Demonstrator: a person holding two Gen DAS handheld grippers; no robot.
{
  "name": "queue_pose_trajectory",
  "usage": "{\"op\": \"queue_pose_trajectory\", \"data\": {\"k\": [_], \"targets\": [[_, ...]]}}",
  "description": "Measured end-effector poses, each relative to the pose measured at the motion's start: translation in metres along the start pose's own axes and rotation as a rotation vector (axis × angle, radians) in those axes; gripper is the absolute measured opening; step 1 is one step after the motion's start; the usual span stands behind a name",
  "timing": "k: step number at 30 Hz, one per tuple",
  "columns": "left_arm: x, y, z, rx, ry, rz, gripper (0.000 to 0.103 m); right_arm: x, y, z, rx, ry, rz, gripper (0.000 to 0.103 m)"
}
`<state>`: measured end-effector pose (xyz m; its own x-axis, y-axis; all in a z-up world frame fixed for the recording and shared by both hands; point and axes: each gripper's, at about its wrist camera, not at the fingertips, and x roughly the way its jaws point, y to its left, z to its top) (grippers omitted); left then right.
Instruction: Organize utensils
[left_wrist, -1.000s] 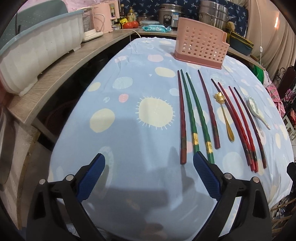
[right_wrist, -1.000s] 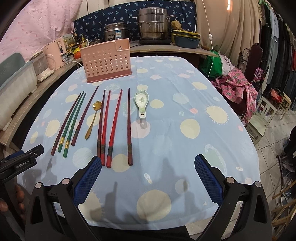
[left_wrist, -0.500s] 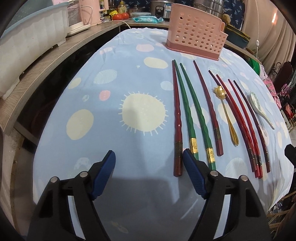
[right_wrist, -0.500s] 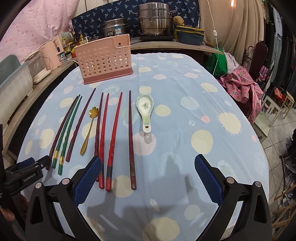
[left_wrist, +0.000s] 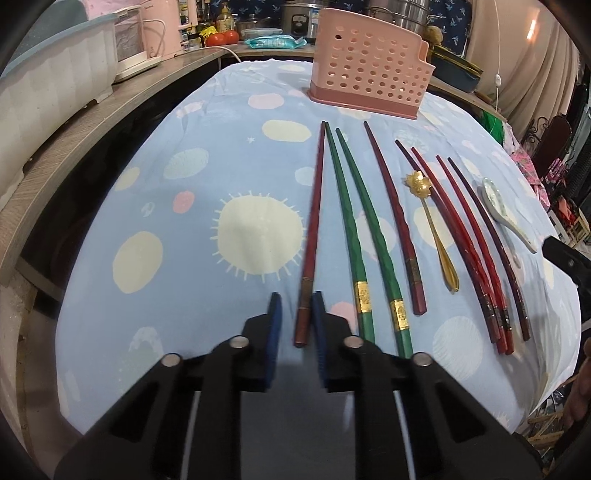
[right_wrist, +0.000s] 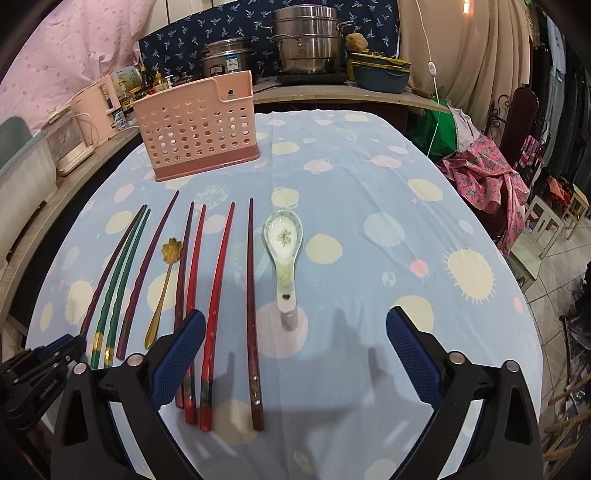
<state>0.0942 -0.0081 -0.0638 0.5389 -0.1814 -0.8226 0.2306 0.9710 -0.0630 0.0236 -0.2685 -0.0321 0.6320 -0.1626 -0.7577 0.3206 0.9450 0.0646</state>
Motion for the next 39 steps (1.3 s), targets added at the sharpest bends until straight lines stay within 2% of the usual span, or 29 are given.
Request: {"op": "queue_pose_trajectory", "data": {"k": [4,9,11,18,26,39], "targets": [[0.002,0.000,0.002,-0.001,0.003,0.005,0.012,0.012,-0.005,0.010,0.007,0.001,0.019,0.071],[0.003,-0.001,0.002,-0.014,0.002,0.013,0.012,0.030,-0.011,0.019,0.050,0.031,0.088,0.041],[0.003,-0.001,0.002,-0.015,0.001,0.015,0.012,0.037,-0.012,0.020,0.063,0.046,0.109,0.033],[0.003,0.000,0.002,-0.021,-0.001,0.013,0.012,0.055,-0.015,0.017,0.096,0.083,0.135,0.017],[0.003,-0.001,0.001,-0.015,-0.011,0.018,0.012,0.064,-0.015,0.007,0.117,0.103,0.165,0.013],[0.002,-0.001,-0.002,-0.022,-0.032,0.014,0.012,0.060,-0.016,-0.003,0.103,0.076,0.164,0.012]]}}
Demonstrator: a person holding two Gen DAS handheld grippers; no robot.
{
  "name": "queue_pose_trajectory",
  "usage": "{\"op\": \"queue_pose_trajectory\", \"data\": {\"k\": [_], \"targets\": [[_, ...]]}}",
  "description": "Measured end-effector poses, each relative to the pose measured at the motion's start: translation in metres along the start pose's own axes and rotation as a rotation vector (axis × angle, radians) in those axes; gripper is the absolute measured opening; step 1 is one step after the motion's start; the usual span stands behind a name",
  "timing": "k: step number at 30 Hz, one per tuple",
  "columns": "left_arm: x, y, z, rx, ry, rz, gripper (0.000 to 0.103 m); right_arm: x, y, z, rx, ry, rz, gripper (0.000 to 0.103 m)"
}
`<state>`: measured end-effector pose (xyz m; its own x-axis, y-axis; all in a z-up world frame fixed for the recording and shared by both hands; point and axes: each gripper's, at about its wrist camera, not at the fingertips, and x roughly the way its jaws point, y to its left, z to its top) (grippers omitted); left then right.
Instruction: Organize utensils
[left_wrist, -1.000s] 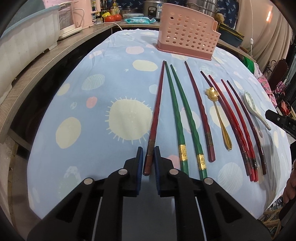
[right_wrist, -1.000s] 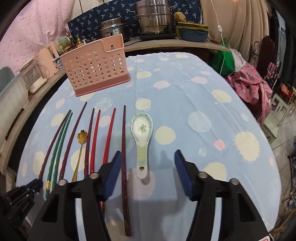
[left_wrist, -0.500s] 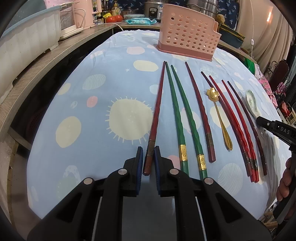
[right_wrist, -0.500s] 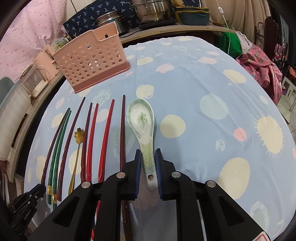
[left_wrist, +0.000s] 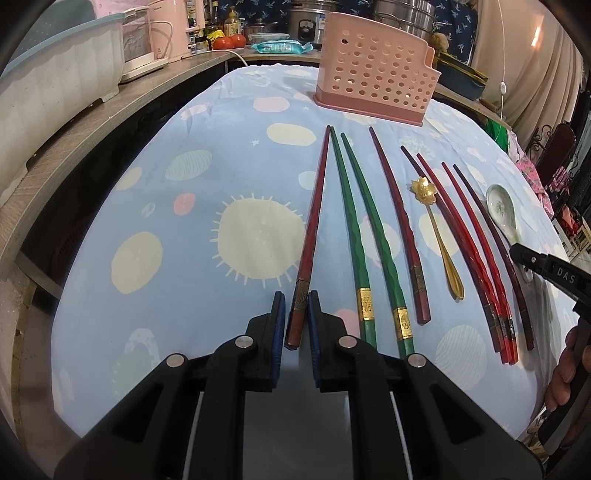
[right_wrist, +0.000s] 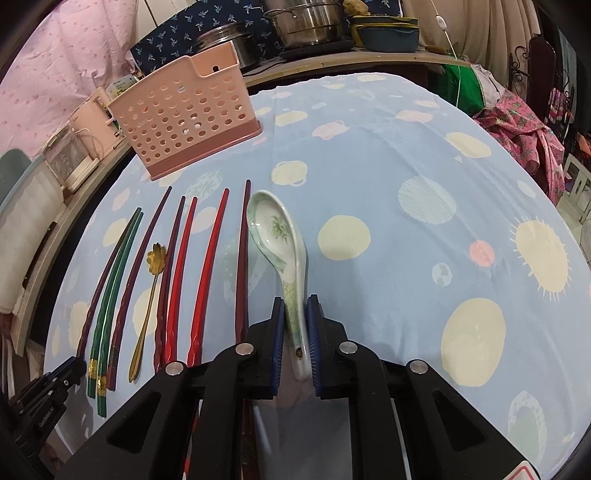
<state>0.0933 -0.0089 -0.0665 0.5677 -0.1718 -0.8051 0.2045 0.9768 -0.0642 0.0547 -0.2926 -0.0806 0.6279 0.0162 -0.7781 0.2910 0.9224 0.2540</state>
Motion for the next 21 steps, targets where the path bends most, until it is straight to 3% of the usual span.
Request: {"op": "queue_pose_trajectory", "data": {"k": [8,13,21], "targets": [[-0.003,0.012,0.002,-0.068,0.019,-0.074,0.012,-0.015,-0.001,-0.007,-0.001,-0.004,0.002,0.009],[-0.011,0.015,0.001,-0.073,0.021,-0.077,0.010,-0.032,0.000,-0.008,-0.003,-0.032,0.008,0.008],[-0.040,0.021,0.013,-0.080,-0.050,-0.101,0.002,-0.059,0.002,0.004,-0.003,-0.096,0.016,0.007]]}}
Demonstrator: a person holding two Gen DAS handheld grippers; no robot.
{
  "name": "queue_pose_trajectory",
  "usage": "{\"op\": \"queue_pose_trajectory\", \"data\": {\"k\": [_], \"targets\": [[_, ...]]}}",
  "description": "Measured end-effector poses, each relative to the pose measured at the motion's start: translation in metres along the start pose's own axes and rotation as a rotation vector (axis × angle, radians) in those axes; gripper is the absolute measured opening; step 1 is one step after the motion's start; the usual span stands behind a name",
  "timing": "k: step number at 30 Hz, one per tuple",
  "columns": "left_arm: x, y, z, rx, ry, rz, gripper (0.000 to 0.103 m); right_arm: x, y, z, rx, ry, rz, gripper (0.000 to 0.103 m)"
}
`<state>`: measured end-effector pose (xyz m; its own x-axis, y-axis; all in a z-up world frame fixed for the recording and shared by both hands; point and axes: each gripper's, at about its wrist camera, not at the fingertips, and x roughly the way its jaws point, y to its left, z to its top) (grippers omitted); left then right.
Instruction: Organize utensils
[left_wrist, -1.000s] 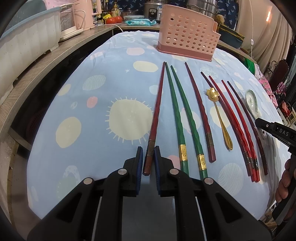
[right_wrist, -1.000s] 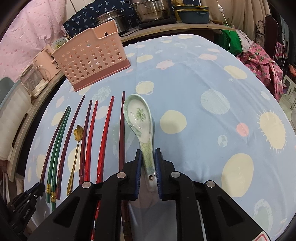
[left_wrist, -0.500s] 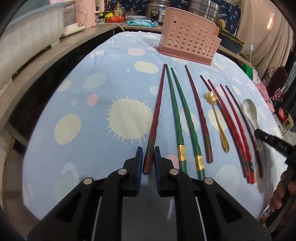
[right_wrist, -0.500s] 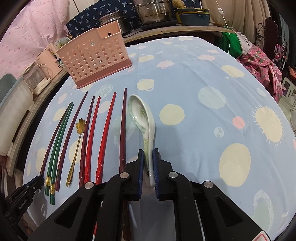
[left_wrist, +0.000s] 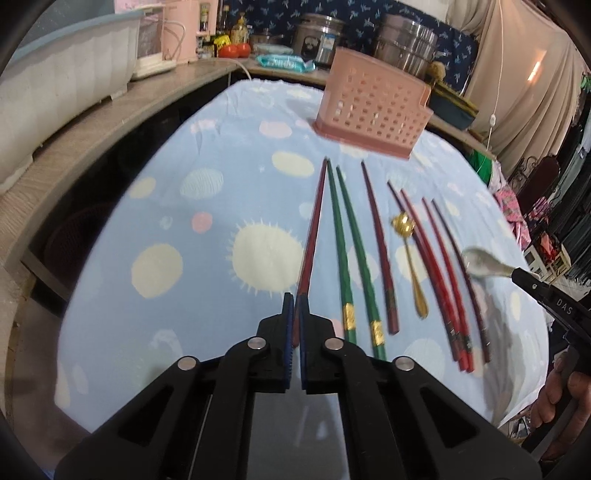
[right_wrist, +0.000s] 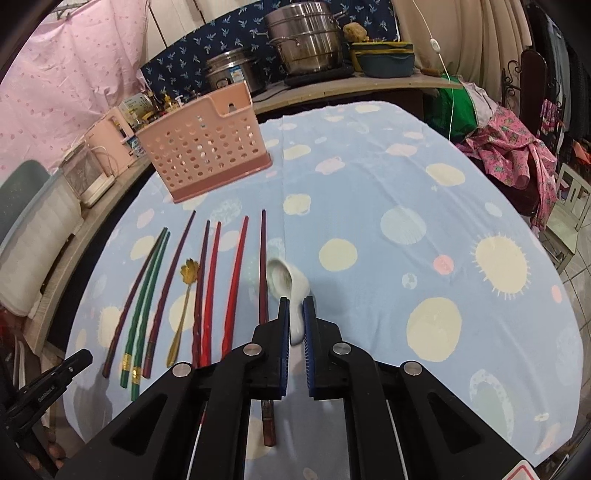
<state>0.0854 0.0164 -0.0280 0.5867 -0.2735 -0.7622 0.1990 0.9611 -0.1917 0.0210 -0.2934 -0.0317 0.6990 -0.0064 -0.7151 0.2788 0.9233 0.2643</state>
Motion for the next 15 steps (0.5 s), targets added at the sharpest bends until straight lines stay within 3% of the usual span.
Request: {"op": "queue_pose_trajectory", "data": {"k": [6,8,9,10,15], "targets": [[-0.007,0.001,0.010,-0.001,-0.003,-0.019,0.004,-0.009,0.001,0.011,-0.001,-0.032,0.007,0.007],[0.002,0.000,0.003,0.005,0.024,-0.005,0.020,-0.008,0.001,0.009,0.002,-0.029,0.011,0.007],[0.007,-0.001,-0.001,0.011,0.035,0.001,0.036,-0.009,0.001,0.008,0.004,-0.028,0.014,0.007],[0.012,-0.001,-0.004,0.015,0.042,0.007,0.040,-0.008,0.001,0.007,0.005,-0.025,0.016,0.007],[0.032,-0.001,-0.013,0.027,0.083,0.015,0.040,-0.007,0.001,0.005,0.005,-0.023,0.021,0.007]]}}
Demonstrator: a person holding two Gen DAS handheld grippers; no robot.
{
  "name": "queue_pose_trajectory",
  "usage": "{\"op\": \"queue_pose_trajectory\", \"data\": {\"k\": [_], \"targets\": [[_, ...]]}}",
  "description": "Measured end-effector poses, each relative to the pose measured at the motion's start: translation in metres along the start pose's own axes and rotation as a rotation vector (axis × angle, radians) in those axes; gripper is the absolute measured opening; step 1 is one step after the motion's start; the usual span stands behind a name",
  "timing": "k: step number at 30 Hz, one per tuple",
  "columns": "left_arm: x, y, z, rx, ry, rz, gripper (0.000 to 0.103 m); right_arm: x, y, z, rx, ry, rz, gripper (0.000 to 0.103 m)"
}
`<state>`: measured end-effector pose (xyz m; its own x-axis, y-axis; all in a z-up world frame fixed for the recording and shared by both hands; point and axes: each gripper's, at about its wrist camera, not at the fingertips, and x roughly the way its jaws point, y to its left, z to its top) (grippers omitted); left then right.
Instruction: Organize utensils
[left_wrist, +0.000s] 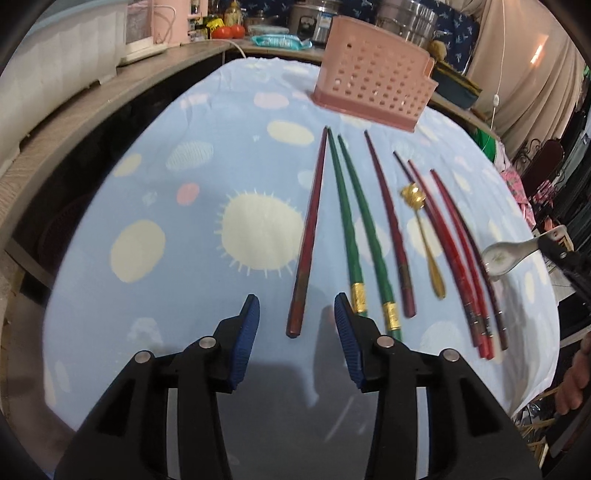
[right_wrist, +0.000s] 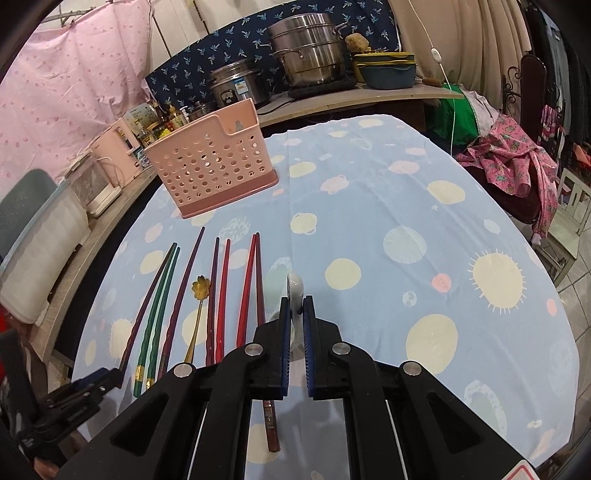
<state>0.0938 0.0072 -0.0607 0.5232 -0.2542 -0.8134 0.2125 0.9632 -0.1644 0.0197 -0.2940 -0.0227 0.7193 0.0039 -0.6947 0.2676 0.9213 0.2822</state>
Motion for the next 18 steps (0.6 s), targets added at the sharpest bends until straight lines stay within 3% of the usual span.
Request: {"op": "queue_pose_trajectory", "data": {"k": [2,4,6,13,18], "targets": [[0.001,0.000,0.000,0.008,-0.014,0.010,0.036,0.000,0.000,0.000,0.000,0.000,0.000,0.007],[0.002,0.001,0.001,0.007,-0.012,0.000,0.019,0.000,0.000,0.000,0.003,-0.001,0.001,0.007],[0.004,0.004,0.002,0.000,-0.009,-0.010,0.010,-0.001,0.000,0.000,0.003,-0.001,0.002,0.007],[-0.002,0.006,0.005,-0.006,-0.018,-0.026,0.007,-0.002,0.000,0.001,0.004,-0.004,0.002,0.007],[-0.028,0.007,0.017,-0.009,-0.077,-0.033,0.007,-0.015,0.004,0.012,-0.005,-0.041,0.014,0.007]]}}
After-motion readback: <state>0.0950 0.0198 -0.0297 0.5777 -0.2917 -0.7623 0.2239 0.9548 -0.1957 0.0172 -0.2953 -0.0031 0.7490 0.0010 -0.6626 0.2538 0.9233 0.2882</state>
